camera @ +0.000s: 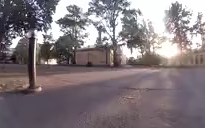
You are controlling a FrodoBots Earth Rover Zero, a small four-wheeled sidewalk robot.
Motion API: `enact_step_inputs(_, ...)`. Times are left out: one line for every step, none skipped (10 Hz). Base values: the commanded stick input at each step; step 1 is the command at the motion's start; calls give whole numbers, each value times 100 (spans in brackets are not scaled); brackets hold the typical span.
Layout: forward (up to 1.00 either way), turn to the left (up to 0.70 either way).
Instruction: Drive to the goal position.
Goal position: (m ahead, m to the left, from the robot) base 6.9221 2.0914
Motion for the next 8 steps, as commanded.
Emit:
enact_step_inputs(70,35)
enact_step_inputs(70,35)
enact_step_inputs(70,35)
enact_step_inputs(70,35)
enact_step_inputs(70,35)
enact_step_inputs(70,35)
enact_step_inputs(70,35)
enact_step_inputs(70,35)
